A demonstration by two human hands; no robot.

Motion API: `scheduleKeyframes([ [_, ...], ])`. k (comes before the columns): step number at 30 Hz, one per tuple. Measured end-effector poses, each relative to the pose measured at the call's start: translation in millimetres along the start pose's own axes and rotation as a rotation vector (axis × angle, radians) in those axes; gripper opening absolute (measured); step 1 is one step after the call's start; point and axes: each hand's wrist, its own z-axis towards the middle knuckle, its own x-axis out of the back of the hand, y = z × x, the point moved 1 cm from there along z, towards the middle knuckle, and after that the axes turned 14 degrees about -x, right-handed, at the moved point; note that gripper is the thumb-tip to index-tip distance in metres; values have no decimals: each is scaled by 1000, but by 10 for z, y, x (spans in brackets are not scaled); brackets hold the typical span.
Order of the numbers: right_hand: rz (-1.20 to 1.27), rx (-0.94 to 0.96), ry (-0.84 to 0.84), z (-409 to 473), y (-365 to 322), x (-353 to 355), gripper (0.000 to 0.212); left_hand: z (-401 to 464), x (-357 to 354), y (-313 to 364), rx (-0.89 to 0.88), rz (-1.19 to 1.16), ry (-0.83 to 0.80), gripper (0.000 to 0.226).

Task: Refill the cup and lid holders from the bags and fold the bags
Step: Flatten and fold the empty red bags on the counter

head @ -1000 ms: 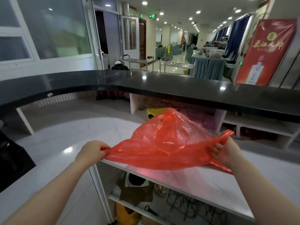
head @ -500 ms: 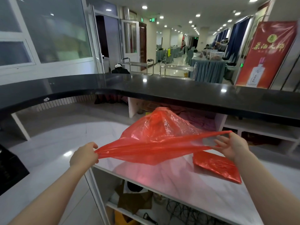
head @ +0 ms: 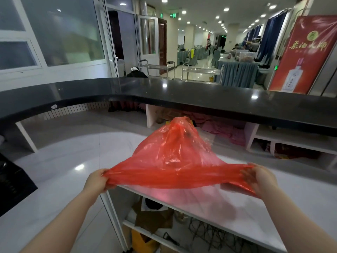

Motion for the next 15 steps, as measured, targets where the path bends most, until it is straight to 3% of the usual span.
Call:
scheduleKeyframes([
  [3,-311,-58,86,2,213,161,17,-162,-17,-124,47,-104,-181,21],
  [6,-338,-21,66,-59,345,237,14,-239,20,-122,11,-175,-313,41],
  [11,-270,97,119,-87,499,315,53,-350,88,-114,126,-451,-378,58],
  [15,-241,132,132,-136,653,363,71,-441,122,-128,202,-498,-308,20],
])
